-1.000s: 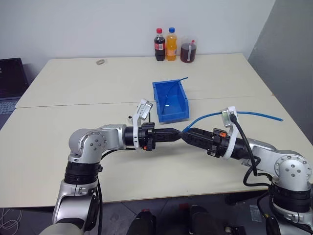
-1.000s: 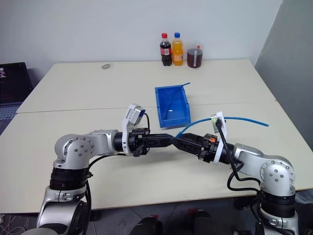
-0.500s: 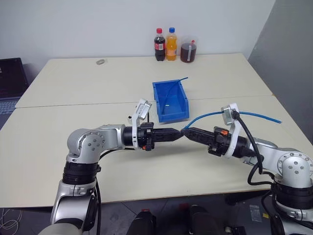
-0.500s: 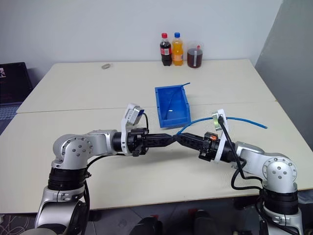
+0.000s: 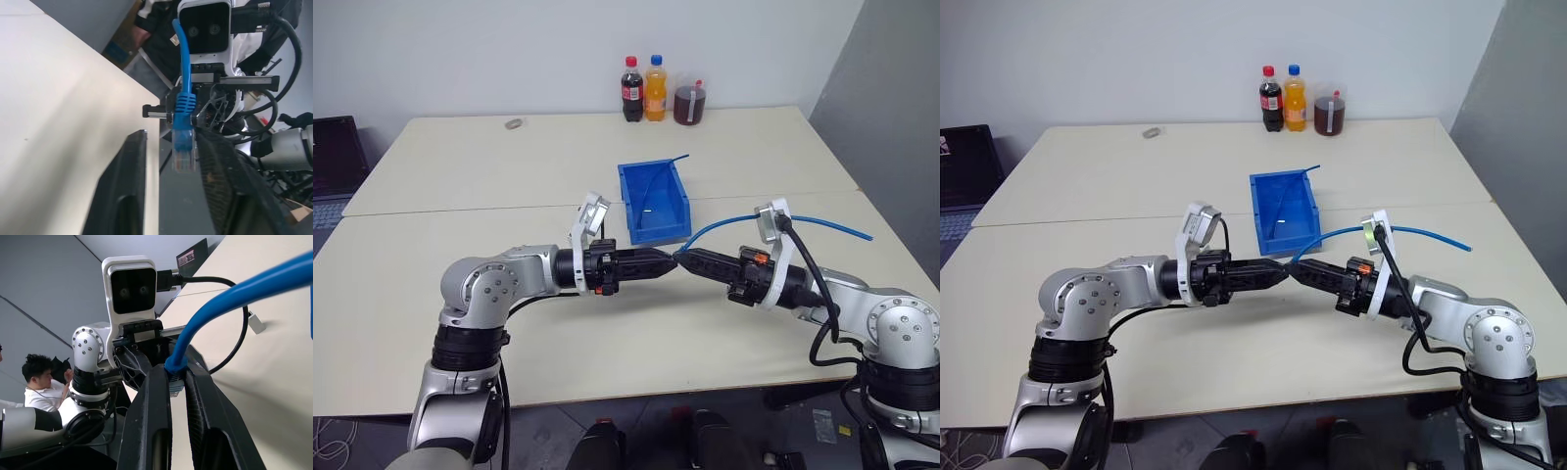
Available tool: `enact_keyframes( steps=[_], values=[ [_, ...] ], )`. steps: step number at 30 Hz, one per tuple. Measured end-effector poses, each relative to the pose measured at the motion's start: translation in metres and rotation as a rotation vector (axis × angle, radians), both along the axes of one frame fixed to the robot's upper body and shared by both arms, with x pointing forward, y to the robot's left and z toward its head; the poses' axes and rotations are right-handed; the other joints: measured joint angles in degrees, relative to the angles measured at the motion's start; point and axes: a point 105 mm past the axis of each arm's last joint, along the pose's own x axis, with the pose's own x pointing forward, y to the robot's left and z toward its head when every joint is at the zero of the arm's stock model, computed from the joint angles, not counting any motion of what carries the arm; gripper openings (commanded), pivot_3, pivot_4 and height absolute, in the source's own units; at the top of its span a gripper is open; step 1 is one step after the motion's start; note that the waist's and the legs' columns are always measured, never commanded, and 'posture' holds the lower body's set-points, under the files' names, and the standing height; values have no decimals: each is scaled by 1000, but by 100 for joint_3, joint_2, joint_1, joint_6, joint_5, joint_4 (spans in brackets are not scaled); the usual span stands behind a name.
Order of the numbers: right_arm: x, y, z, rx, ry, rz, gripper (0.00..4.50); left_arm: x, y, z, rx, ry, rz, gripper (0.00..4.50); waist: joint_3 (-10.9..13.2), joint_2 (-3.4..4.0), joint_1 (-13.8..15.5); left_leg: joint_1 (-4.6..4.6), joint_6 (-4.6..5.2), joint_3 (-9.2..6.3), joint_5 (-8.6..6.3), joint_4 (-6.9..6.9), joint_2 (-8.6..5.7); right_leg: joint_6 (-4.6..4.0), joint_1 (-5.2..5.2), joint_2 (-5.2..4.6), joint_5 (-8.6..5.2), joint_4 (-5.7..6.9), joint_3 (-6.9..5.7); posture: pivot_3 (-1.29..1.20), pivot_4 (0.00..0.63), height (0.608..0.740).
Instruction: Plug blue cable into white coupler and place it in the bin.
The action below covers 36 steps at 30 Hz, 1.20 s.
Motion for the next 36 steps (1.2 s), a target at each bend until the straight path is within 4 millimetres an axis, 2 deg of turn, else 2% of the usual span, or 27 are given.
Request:
enact_keyframes(
  steps=[7, 11, 12, 15, 16, 21, 26, 28, 30, 32, 36],
  values=[
    [13, -8, -5, -29, 2, -50, 134, 9, 17, 5, 85, -168, 62, 3767, 1, 1, 1, -2, 0, 3, 0, -2, 0, 0, 0, 0, 0, -6, 2, 0, 150, 740],
    [16, -8, -4, -30, -7, -51, 134, 13, 34, -4, 161, -222, 128, 4447, 1, 1, -5, -1, 1, 4, 0, -7, 2, 0, -3, 0, 0, -8, 2, 0, 150, 740],
    [16, -8, -4, -32, -7, -52, 134, 14, 38, -5, 176, -233, 142, 4447, 1, 1, -7, -2, 1, 4, -1, -9, 2, 0, -5, 0, 0, -8, 4, 0, 150, 740],
    [17, -9, -6, -39, -8, -54, 134, 23, 67, -23, 318, -303, 269, 4447, 1, 2, -8, -1, 1, 10, 0, -23, 3, -1, -15, -1, 0, -8, 10, 0, 150, 740],
    [17, -9, -6, -39, -9, -53, 134, 31, 81, -33, 407, -366, 340, 4447, 1, 3, 0, -1, 1, 9, 0, -27, 3, -1, -15, -2, 1, -10, 10, 0, 150, 740],
    [19, -11, -8, -56, -17, -59, 134, 53, 118, -64, 611, -471, 551, 4447, 1, 2, 30, -9, 2, 6, -1, -30, 3, -3, -23, -6, 2, -13, 7, 0, 150, 740],
    [18, -10, -8, -54, -17, -54, 134, 64, 131, -72, 656, -510, 680, 4447, 1, 2, 42, -12, 2, 9, -1, -32, 2, -3, -26, -11, 3, -14, 8, 0, 150, 740],
    [19, -10, -9, -62, -20, -60, 134, 67, 138, -81, 681, -492, 723, 4447, 1, 2, 31, -12, 2, 10, -1, -37, 2, -4, -28, -10, 3, -13, 8, 0, 150, 740],
    [21, -11, -10, -73, -22, -69, 134, 70, 140, -93, 683, -445, 749, 4447, 1, 2, 27, -12, 2, 9, -1, -38, 3, -6, -29, -10, 4, -11, 6, 0, 150, 740],
    [21, -11, -11, -76, -23, -70, 134, 72, 140, -97, 679, -428, 754, 4447, 1, 2, 30, -12, 2, 7, -1, -38, 3, -6, -29, -10, 4, -11, 4, 0, 150, 740],
    [20, -11, -11, -77, -26, -65, 134, 87, 139, -101, 670, -393, 783, 4447, 1, 1, 28, -12, 2, 8, -1, -36, 1, -6, -28, -7, 5, -8, 3, 0, 150, 740]
  ],
)
